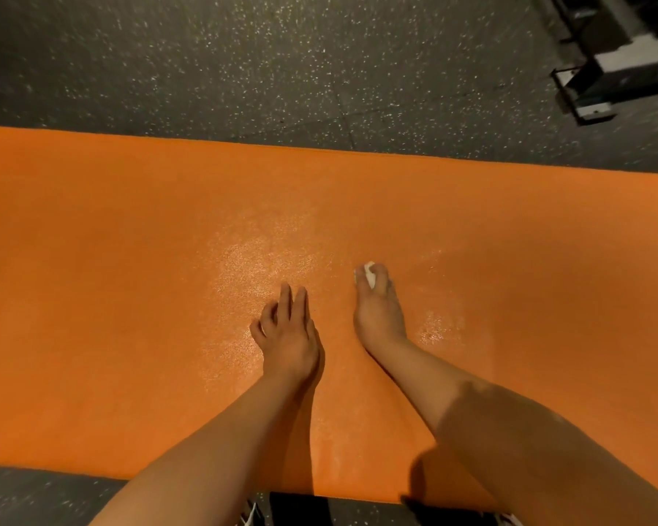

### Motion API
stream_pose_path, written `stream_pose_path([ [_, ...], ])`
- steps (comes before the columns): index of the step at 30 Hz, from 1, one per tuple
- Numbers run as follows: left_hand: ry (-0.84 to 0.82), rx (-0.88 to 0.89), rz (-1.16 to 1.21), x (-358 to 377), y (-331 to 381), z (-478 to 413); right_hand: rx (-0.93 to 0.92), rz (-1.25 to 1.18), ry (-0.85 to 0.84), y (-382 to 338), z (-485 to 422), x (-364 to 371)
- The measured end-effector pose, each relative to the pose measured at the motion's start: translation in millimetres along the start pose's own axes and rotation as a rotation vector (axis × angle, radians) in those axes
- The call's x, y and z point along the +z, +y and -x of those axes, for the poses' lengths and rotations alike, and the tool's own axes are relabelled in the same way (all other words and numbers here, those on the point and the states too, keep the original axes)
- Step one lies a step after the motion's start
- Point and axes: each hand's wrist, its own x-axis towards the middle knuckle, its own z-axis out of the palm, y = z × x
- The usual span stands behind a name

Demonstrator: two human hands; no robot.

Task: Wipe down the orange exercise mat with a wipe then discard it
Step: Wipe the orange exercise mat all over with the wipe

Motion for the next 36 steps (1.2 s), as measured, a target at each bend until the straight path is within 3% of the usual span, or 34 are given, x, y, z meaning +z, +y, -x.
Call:
stream_pose_path([
  [4, -0.003, -0.010, 0.038, -6.2, 2.4, -1.2, -0.381, 0.010, -0.147, -29.7, 19.1, 21.7],
  [6, 0.006, -0.004, 0.021, -8.0, 1.6, -0.8, -0.471, 0.107, -0.167, -25.8, 16.4, 16.9],
  [7, 0.010, 0.003, 0.001, -8.9, 1.6, 0.0, -0.416, 0.140, -0.145, -17.8, 10.2, 12.2],
  [11, 0.004, 0.028, -0.053, -14.9, 0.3, -0.7, 0.090, 0.101, 0.004, 4.3, -25.0, -8.5],
  [12, 0.012, 0.036, -0.057, -16.6, -0.4, -3.4, 0.127, 0.078, -0.002, -2.3, -29.3, -8.0],
  [13, 0.026, 0.045, -0.044, -18.7, -0.5, -7.5, 0.097, 0.056, -0.026, -14.0, -31.2, -5.9],
  [18, 0.074, 0.063, 0.041, -29.0, 5.3, -40.3, -0.401, 0.132, -0.189, -58.1, -32.7, 4.0],
  [20, 0.014, 0.096, 0.024, -30.2, 5.7, -51.9, -0.342, 0.165, -0.132, -41.5, -48.9, -0.7],
  [23, -0.019, 0.121, -0.032, -30.0, -1.2, -57.4, 0.011, 0.095, -0.002, -8.1, -69.5, -14.5],
  [25, 0.009, 0.126, -0.050, -30.8, -4.9, -56.8, 0.119, 0.074, 0.044, -9.3, -74.5, -14.4],
  [29, 0.073, 0.067, 0.000, -34.0, 5.8, -74.3, -0.187, -0.002, -0.114, -55.7, -67.6, 4.9],
  [32, 0.062, 0.053, 0.003, -33.7, 13.3, -92.0, -0.389, 0.084, -0.178, -53.7, -75.7, 4.5],
  [34, 0.035, 0.051, -0.013, -32.5, 12.7, -97.7, -0.309, 0.148, -0.116, -30.3, -87.6, -5.3],
  [36, 0.038, 0.052, -0.026, -32.0, 10.5, -97.7, -0.037, 0.123, -0.013, -8.3, -98.4, -19.0],
])
